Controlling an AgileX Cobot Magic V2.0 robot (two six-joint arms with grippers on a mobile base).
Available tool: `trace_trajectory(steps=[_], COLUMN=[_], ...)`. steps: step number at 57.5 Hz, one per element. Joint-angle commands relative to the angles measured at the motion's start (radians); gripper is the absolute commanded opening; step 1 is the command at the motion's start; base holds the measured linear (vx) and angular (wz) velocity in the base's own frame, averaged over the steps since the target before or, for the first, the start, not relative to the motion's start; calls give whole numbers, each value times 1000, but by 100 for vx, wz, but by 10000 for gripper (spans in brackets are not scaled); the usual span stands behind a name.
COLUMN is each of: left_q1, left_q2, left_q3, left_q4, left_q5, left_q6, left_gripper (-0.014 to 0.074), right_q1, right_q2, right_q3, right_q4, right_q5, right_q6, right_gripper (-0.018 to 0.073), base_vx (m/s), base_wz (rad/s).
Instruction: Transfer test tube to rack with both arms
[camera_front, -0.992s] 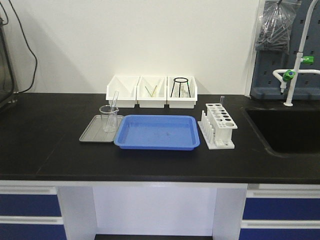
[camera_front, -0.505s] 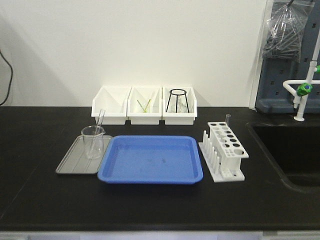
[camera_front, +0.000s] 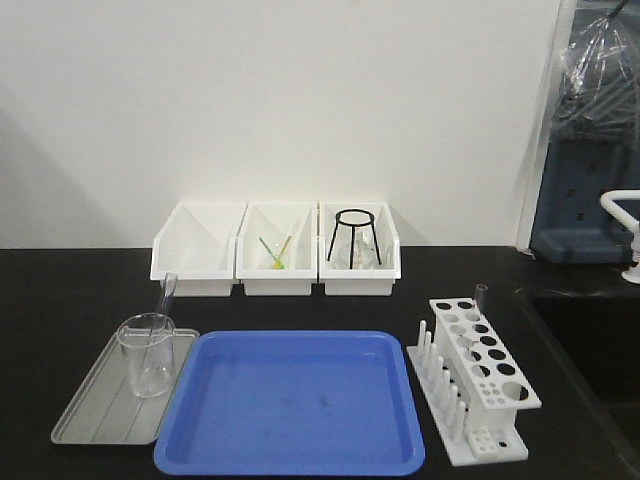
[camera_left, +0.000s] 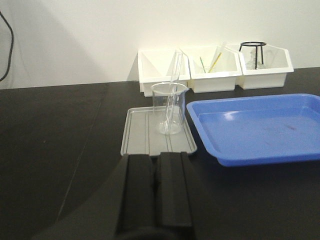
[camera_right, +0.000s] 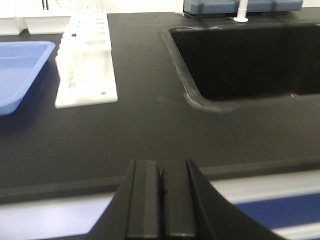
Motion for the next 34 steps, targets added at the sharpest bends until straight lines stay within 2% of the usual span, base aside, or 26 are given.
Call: trace_trajectory(steps=[1, 34], left_q1=[-7, -7], left_q2=[-15, -15], left_q3=[-30, -30], left_q4=[-3, -3], left_q5=[-79, -79], left_q6=[-10, -10], left_gripper=[-4, -4], right_q1=[1, 1], right_q2=[-9, -9], right_q3=[19, 19], right_q4=[-1, -1], right_q5=[-76, -76], right_q6=[-6, -6], right_gripper=[-8, -8], base_vx=[34, 24], base_wz=[0, -3])
